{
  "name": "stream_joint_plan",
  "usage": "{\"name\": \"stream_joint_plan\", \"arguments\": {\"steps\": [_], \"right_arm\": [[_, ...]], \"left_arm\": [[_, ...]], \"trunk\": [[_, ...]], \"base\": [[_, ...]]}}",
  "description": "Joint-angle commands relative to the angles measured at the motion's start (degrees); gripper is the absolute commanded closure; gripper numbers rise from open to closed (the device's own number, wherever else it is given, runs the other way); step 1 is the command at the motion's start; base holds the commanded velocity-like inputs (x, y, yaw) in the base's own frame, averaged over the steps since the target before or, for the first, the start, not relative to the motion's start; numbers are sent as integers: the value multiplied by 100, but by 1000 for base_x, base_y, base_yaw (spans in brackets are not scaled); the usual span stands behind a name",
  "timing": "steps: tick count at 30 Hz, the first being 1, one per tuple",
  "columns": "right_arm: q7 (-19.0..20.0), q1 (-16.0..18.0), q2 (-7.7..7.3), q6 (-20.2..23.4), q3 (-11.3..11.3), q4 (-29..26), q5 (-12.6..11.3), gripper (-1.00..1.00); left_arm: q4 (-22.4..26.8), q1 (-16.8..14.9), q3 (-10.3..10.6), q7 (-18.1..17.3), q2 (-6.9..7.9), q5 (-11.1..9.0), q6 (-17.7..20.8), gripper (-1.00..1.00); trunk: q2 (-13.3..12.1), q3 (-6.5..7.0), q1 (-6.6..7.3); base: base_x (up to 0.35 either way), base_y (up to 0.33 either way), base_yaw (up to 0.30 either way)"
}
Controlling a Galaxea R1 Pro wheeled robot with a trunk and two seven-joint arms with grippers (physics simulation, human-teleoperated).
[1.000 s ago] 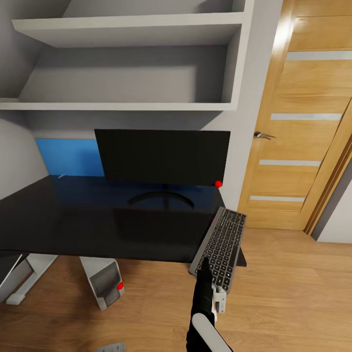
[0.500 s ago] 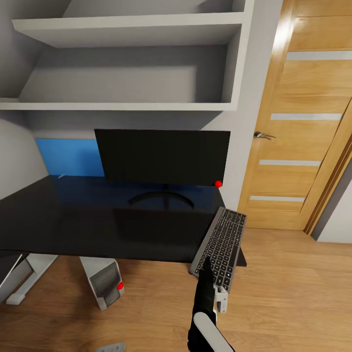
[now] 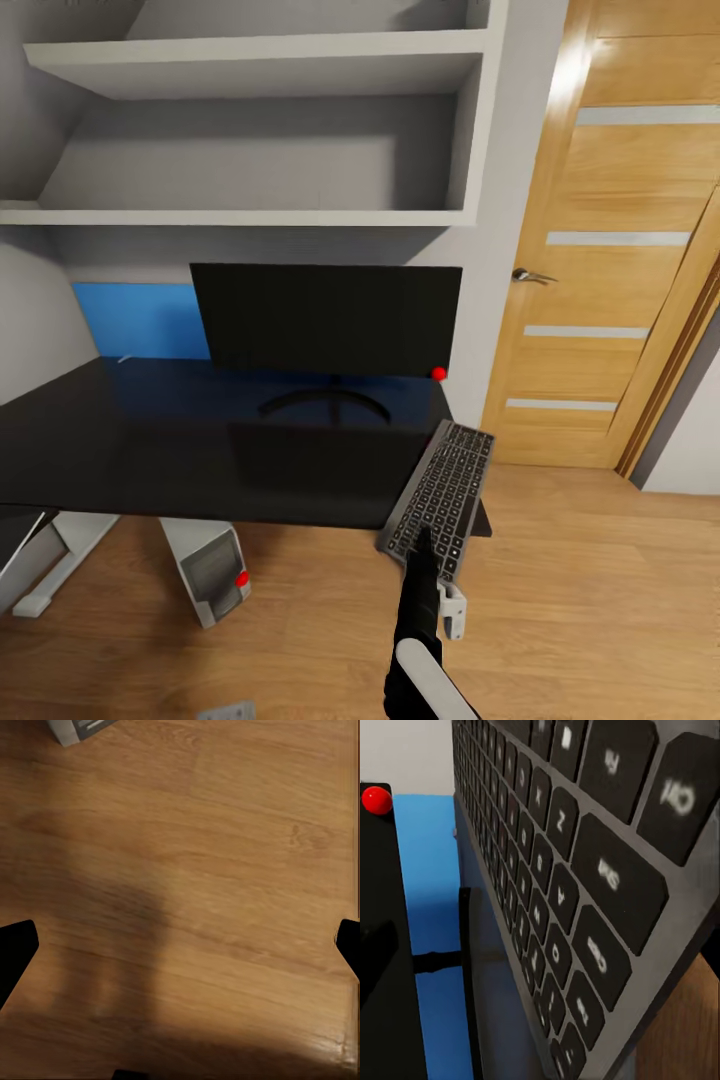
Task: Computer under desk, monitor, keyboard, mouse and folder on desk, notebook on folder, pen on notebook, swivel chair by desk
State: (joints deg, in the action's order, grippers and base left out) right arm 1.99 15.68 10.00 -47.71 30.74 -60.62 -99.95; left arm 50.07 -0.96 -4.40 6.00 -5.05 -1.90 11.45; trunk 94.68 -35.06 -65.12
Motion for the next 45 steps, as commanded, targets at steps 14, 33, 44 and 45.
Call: {"name": "stream_joint_plan", "arguments": {"steps": [14, 33, 44, 45], "right_arm": [[21, 5, 0, -33, -29, 2, -39, -100], [21, 5, 0, -30, -115, 6, -36, -100], [23, 5, -267, -55, -203, 16, -25, -100], [22, 5, -313, -57, -220, 23, -25, -100]], "left_arm": [[-82, -2, -13, 15, -5, -20, 32, -100], [-85, -4, -20, 18, 4, -29, 33, -100], [-85, -2, -341, 17, 6, -21, 28, -100], [-85, -3, -364, 16, 5, -21, 27, -100]], "trunk": [[3, -6, 2], [3, -6, 2], [3, -6, 2], [3, -6, 2]], "base": [[-46, -125, 0], [-138, -218, 0], [-18, -21, 0], [-4, -4, 0]]}}
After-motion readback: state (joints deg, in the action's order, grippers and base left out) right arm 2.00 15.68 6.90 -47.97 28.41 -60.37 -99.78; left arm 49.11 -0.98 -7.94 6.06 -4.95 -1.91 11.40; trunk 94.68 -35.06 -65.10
